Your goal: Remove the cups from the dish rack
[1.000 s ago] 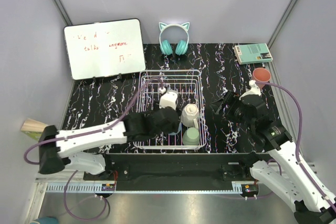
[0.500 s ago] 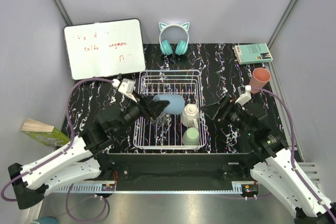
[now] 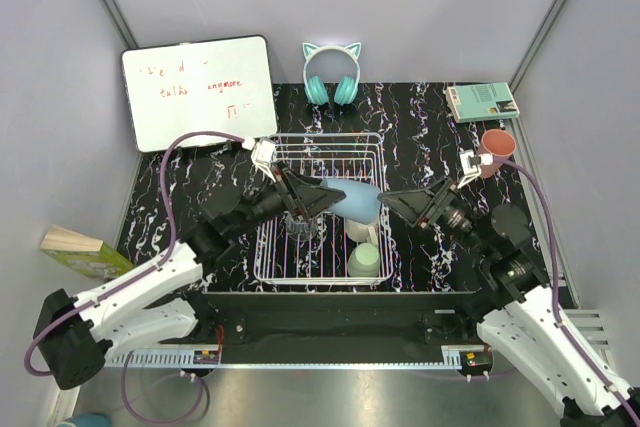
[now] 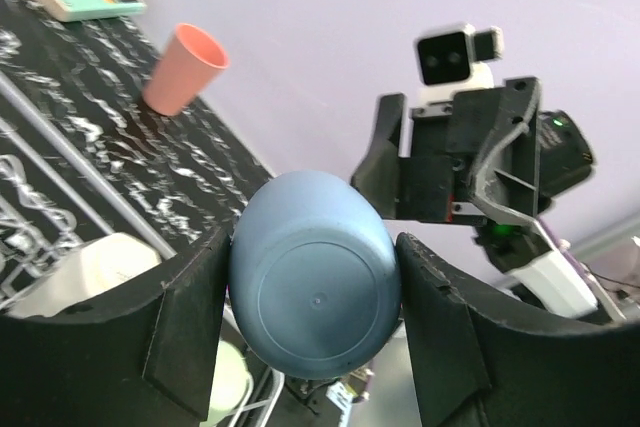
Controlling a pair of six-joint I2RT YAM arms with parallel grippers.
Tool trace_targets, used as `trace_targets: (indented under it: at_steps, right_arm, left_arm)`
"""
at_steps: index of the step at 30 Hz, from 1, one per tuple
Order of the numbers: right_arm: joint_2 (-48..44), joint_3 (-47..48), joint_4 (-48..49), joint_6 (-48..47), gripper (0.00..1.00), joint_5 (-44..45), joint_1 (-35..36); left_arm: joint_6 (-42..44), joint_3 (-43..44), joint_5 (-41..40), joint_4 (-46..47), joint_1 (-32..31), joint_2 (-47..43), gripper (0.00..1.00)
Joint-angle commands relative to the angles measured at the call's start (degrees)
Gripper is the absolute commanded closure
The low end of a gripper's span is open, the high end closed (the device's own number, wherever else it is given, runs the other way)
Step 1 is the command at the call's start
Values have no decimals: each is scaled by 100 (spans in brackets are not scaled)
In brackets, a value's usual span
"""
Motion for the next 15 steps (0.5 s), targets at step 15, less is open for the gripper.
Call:
trace_targets:
  at_steps: [15]
  right_arm:
    - [1251, 16, 1789, 486, 36, -541, 431]
  left_arm:
    - [-605, -139, 617, 1385, 32, 621, 100]
